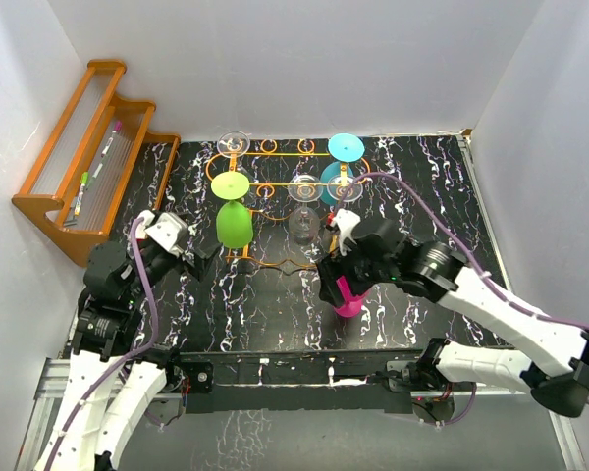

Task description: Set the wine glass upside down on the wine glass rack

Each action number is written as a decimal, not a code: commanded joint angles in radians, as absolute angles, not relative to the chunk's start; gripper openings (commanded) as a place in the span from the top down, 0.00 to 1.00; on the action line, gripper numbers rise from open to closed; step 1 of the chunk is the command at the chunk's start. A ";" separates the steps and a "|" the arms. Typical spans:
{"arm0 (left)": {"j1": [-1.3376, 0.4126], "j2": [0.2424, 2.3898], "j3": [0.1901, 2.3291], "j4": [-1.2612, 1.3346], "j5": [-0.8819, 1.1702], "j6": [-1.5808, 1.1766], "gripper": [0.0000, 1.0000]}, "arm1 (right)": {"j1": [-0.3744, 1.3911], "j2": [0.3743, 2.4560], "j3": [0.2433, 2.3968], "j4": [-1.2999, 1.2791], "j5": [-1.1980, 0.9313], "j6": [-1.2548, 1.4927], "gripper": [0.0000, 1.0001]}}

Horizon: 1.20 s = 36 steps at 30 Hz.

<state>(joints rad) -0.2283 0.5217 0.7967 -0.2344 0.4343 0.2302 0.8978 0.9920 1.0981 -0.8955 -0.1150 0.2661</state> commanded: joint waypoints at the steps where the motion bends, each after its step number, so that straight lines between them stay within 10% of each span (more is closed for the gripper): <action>1: -0.216 0.485 0.828 -0.238 0.441 0.270 0.03 | 0.902 1.077 1.114 -0.927 0.030 0.298 0.14; 36: -0.146 0.408 0.799 -0.221 0.480 0.247 0.03 | 0.902 1.100 1.046 -0.928 0.036 0.346 0.72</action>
<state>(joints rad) -0.1516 0.4175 0.7967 -0.2405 0.4671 0.2543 0.8978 1.1244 1.0542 -0.9463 0.0383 0.3241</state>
